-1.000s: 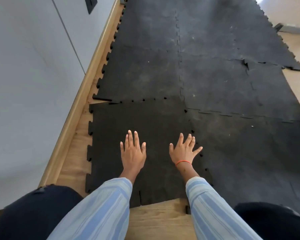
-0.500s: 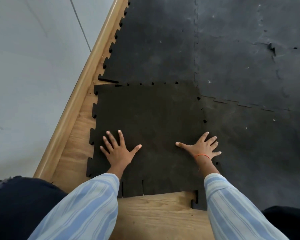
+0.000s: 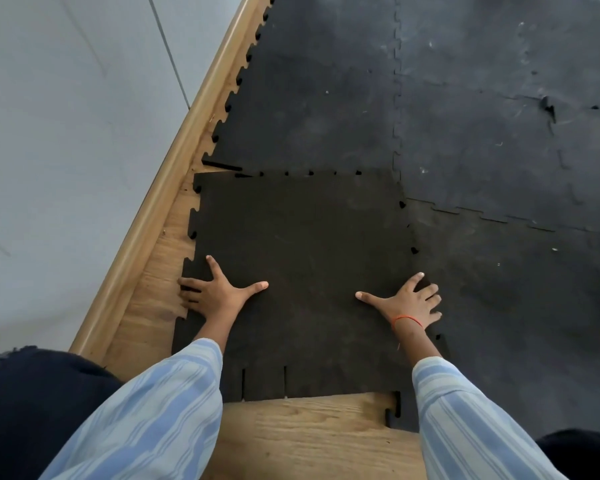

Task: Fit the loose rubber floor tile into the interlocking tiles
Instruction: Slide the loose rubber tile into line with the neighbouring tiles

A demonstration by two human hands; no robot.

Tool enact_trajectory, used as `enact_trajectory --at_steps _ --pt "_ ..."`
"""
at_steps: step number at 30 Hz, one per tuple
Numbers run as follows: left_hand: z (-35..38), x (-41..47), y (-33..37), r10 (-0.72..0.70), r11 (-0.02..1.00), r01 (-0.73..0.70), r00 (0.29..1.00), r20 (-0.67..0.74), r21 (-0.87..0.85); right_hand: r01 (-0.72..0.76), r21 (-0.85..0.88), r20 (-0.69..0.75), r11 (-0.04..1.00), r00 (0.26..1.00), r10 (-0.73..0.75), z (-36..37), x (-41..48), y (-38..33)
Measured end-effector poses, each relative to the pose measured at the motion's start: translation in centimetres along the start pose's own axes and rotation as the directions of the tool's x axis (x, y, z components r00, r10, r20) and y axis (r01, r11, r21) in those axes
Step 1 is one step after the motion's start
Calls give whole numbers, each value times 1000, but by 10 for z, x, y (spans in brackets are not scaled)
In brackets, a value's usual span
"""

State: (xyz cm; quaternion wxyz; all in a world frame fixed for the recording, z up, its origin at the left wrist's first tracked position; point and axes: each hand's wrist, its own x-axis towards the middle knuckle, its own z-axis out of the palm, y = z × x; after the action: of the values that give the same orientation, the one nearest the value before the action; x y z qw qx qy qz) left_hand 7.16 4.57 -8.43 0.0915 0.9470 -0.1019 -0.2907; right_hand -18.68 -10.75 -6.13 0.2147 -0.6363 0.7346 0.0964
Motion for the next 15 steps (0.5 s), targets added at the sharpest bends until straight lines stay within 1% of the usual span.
enact_trajectory --at_steps 5,10,15 --pt "-9 12 -7 17 1000 -17 1000 5 8 -38 21 13 999 999 38 11 -15 -5" --pt "-16 21 -14 44 999 -44 999 17 19 -60 33 -18 998 998 60 22 -33 -6" --pt "-24 25 -18 67 997 -69 997 40 37 -83 92 -17 992 996 85 29 -47 -4"
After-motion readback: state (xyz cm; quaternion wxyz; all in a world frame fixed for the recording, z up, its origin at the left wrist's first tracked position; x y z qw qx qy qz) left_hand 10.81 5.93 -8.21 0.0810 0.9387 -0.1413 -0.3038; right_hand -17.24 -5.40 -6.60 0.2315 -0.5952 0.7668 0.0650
